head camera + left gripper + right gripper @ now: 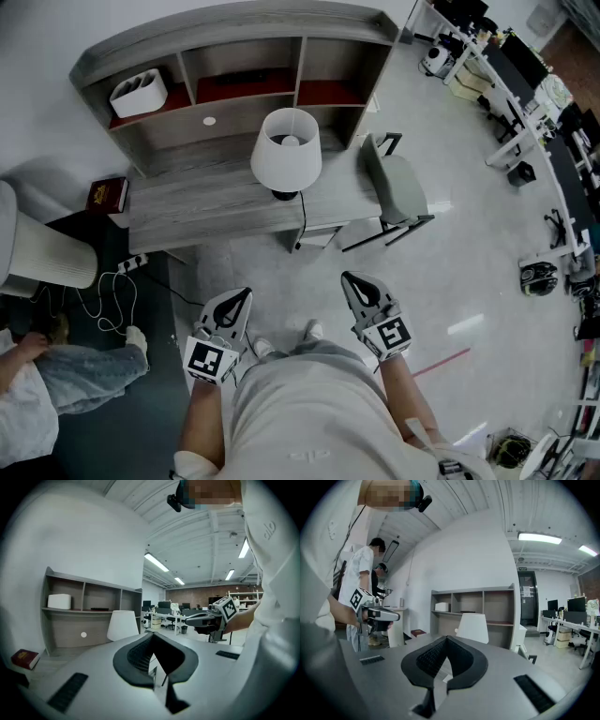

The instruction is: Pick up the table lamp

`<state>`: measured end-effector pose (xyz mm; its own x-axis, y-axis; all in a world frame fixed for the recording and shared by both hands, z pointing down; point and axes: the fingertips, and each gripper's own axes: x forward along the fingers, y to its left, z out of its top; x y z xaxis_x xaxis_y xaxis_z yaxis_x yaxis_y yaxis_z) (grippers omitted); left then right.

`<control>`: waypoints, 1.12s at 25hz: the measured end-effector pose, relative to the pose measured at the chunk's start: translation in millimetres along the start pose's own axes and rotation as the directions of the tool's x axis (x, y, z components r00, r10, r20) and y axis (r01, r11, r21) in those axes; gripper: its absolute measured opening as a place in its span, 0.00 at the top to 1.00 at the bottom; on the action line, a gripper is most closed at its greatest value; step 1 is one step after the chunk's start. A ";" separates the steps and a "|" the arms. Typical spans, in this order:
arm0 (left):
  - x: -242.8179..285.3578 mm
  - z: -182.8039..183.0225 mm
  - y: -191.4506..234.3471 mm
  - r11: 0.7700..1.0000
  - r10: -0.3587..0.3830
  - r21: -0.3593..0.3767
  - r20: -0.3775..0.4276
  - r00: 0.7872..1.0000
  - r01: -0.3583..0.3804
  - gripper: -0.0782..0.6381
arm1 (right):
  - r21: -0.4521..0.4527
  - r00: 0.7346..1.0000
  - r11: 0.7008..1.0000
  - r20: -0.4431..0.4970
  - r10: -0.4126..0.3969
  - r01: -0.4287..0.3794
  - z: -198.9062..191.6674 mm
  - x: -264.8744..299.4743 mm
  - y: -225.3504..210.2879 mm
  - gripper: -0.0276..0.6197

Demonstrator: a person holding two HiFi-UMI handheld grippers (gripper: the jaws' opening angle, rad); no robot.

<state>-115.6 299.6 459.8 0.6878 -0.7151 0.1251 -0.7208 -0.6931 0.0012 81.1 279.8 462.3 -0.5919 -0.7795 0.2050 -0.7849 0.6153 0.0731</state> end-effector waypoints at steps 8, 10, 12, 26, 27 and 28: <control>40.8 3.5 -21.5 0.998 0.057 -0.002 -0.033 0.998 -0.057 0.87 | -0.032 0.999 0.999 -0.010 0.037 -0.037 -1.7 -15.8 -22.1 0.91; 54.4 6.7 -25.1 0.997 0.067 0.028 -0.001 0.998 -0.067 0.87 | -0.006 0.999 0.999 0.000 0.038 -0.038 -1.8 -20.4 -36.2 0.91; 67.6 9.3 -25.8 0.995 0.090 0.049 0.026 0.996 -0.092 0.87 | 0.040 0.998 0.998 0.041 0.040 -0.042 2.4 -24.5 -53.0 0.91; 135.9 5.9 -42.0 0.982 0.182 0.062 -0.062 0.981 -0.178 0.87 | 0.076 0.989 0.993 0.126 0.079 -0.089 -3.3 -43.8 -138.6 0.91; 137.1 3.8 -39.2 0.981 0.188 0.058 -0.068 0.980 -0.184 0.87 | 0.077 0.989 0.993 0.125 0.083 -0.093 -3.7 -40.6 -141.2 0.91; 138.3 1.6 -35.4 0.980 0.193 0.054 -0.073 0.978 -0.189 0.87 | 0.078 0.989 0.992 0.123 0.088 -0.098 -4.2 -36.0 -143.1 0.91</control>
<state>5.1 225.1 475.4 0.5275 -0.8269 0.1951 -0.8323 -0.5490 -0.0764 215.6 220.3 448.5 -0.6764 -0.7311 0.0889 -0.7353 0.6774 -0.0235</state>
